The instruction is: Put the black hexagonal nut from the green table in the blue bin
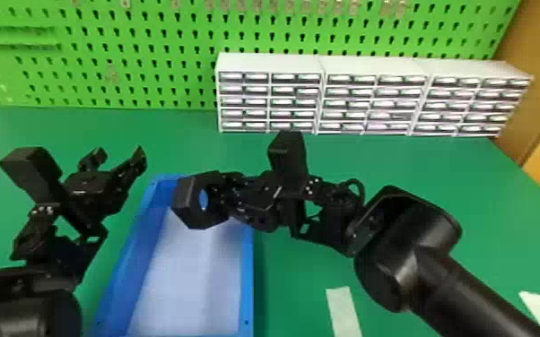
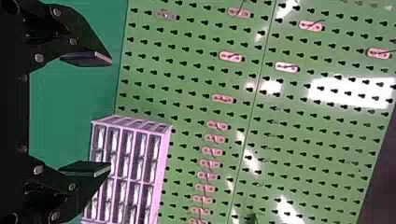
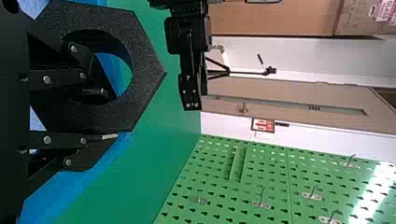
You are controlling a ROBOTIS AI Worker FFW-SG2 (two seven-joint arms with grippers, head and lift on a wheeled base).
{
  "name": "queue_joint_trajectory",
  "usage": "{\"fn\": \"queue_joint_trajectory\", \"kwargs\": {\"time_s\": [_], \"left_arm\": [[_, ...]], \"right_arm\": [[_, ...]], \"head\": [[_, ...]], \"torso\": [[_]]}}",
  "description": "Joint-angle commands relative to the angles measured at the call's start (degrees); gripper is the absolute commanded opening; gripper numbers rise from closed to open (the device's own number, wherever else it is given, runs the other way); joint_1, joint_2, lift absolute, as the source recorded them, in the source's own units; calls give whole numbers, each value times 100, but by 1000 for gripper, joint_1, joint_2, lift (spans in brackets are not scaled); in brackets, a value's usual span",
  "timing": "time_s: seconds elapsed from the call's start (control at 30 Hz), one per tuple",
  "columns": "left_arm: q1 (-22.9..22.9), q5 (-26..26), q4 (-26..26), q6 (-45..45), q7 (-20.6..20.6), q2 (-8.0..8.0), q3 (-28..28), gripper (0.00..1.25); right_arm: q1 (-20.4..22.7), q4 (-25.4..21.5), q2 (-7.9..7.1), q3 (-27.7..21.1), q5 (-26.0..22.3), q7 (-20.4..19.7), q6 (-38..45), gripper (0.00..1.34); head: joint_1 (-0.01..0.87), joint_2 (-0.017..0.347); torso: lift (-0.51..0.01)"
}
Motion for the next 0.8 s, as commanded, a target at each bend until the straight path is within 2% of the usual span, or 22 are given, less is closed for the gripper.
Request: {"fn": "queue_joint_trajectory", "kwargs": {"time_s": [0.0,0.37,0.57,0.77], "left_arm": [[-6,-6,0,0,0,-4,-6,790],[-24,-6,0,0,0,-4,-6,790],[-15,-6,9,0,0,5,-15,790],[-24,-6,9,0,0,5,-15,790]], "right_arm": [[-17,9,21,75,-40,0,0,364],[-52,26,12,66,-49,0,0,367],[-52,35,4,66,-76,0,53,647],[-70,44,4,66,-76,0,62,664]], "head": [[691,9],[691,9],[691,9],[691,9]], "torso": [[-97],[-97],[-97],[-97]]}}
